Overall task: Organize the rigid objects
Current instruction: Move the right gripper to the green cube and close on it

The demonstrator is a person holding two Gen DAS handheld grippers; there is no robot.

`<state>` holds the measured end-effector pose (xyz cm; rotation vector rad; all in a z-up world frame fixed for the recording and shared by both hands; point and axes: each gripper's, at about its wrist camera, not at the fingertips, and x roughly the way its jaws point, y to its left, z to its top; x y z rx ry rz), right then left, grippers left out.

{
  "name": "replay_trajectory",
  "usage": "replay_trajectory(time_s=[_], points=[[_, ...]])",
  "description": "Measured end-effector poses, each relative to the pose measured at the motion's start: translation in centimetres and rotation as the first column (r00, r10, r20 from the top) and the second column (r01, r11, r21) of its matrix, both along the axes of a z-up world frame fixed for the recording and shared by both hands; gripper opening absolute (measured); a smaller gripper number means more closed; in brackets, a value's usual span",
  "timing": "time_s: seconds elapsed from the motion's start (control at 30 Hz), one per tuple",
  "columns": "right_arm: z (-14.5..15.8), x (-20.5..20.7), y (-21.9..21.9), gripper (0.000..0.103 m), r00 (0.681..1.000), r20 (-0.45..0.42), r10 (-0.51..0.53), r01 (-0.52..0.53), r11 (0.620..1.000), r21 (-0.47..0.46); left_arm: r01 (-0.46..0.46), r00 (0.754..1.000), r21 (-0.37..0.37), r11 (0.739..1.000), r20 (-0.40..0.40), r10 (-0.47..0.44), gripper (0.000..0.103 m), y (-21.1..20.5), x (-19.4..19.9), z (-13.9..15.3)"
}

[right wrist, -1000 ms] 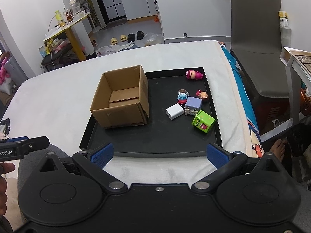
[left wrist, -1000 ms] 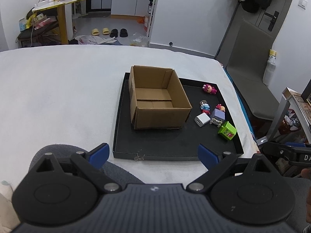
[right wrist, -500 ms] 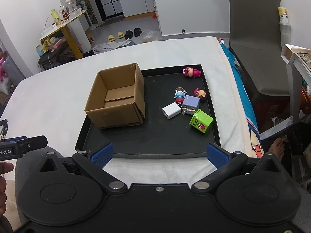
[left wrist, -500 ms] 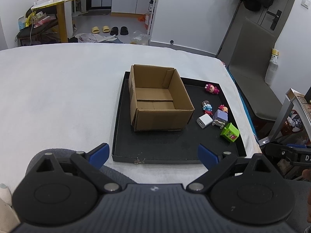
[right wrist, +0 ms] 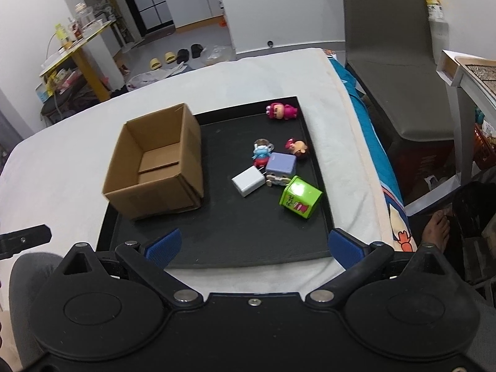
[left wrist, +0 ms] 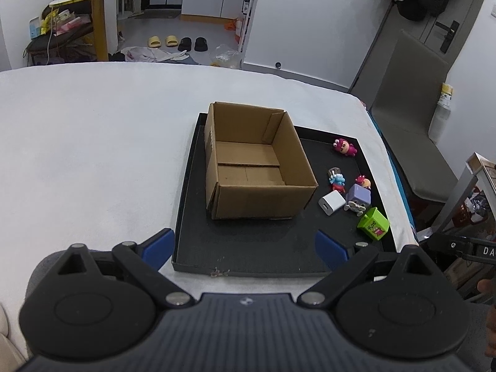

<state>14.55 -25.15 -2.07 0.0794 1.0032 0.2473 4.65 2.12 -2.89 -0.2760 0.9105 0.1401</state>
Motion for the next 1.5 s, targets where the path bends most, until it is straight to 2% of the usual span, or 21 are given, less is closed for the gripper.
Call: replay_trajectory(time_s=[0.2,0.47,0.57,0.7,1.03,1.23,1.5], points=[[-1.6,2.0,-0.8,0.088,0.998,-0.039,-0.042,0.043,0.999,0.03,-0.008,1.0,-0.001,1.0,-0.013,0.008,0.095,0.4,1.7,-0.9],[-3.6,4.4,-1.6,0.081,0.99,-0.083,-0.113,0.119,0.99,0.074,-0.06,0.998,-0.02,0.998,-0.021,0.06,0.094,1.5,3.7,-2.1],[-4.4,5.3,-2.1,0.08,0.984,-0.102,-0.149,0.16,0.982,0.103,-0.087,0.996,-0.029,0.996,-0.025,0.087,0.088,2.1,4.4,-2.6],[-5.5,6.5,-2.7,0.068,0.97,-0.127,-0.205,0.222,0.966,0.133,-0.122,0.992,-0.057,0.991,-0.033,0.12,0.078,2.9,5.3,-3.5],[-9.1,9.5,-3.0,0.067,0.933,-0.204,-0.296,0.325,0.937,0.131,-0.182,0.982,-0.113,0.977,-0.064,0.176,0.045,4.3,7.5,-5.7],[-11.2,10.9,-2.9,0.067,0.91,-0.241,-0.337,0.368,0.924,0.1,-0.214,0.975,-0.149,0.965,-0.086,0.203,0.034,5.2,8.9,-7.1],[-13.7,12.5,-2.3,0.067,0.897,-0.256,-0.361,0.384,0.922,0.046,-0.242,0.968,-0.162,0.957,-0.114,0.226,0.029,6.1,10.6,-8.9]])
